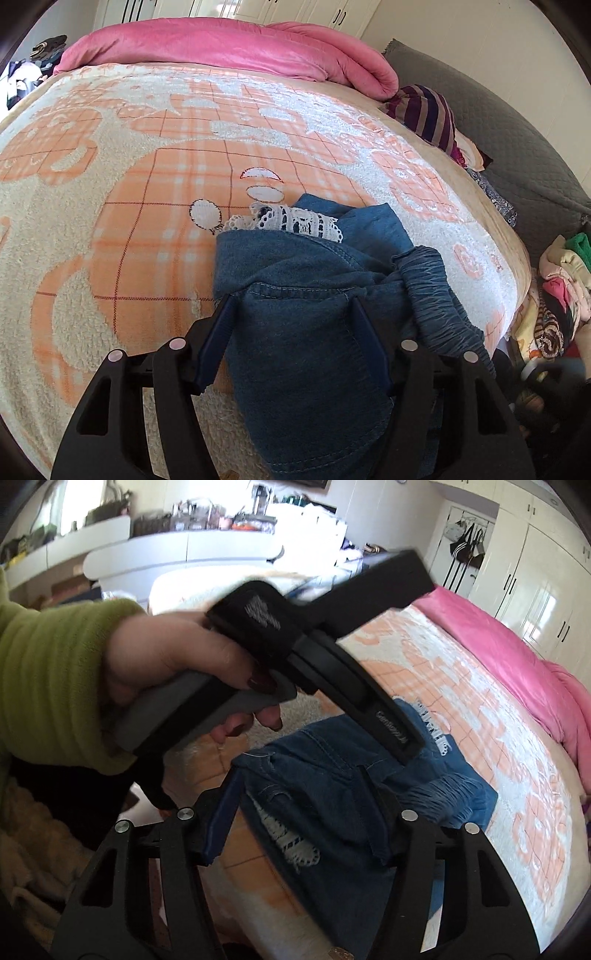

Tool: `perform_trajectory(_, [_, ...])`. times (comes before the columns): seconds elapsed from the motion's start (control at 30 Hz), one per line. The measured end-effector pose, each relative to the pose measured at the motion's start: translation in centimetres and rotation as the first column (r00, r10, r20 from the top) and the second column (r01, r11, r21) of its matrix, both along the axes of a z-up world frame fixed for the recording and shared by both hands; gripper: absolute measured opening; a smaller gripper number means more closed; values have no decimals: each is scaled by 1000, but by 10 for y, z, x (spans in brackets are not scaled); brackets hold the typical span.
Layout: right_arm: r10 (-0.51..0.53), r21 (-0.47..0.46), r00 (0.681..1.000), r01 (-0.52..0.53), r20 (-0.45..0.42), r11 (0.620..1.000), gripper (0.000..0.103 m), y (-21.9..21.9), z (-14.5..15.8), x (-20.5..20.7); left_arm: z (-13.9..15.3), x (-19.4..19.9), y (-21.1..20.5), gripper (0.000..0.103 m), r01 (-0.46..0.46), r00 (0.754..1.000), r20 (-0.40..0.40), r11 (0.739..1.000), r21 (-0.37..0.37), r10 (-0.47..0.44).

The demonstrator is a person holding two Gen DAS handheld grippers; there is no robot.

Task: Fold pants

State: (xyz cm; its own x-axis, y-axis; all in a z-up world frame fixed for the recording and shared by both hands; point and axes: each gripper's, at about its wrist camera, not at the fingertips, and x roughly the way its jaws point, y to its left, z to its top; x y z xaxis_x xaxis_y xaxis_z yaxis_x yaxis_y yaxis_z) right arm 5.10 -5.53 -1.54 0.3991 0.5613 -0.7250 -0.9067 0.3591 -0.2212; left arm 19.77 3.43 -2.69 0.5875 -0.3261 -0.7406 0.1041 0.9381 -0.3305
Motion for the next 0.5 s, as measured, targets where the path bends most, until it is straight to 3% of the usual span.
perform_trajectory(0.07, [20,-12,998,-21,-58,1000,7,-2,-1,-3,-1,0,0,64,2,1000,-3,1000,0,-2])
perform_trajectory(0.13, [33,-24,998,-34,-59,999,4,-5,2,-12,-1,1,1,64,3,1000,-2,1000,-1,-3])
perform_trajectory(0.33, [-18,-9,990,17,-138,1000,5,-19,-17,-8,-3,1,0,66,-6,1000,3,1000,-14,6])
perform_trajectory(0.43, [-33,49,981,43,-191,998,12,-23,-12,-5,0,-2,0,66,-10,1000,8,1000,-13,10])
perform_trajectory(0.5, [-33,104,977,56,-212,993,25,-32,-1,-6,3,-5,0,66,-11,1000,12,1000,-7,11])
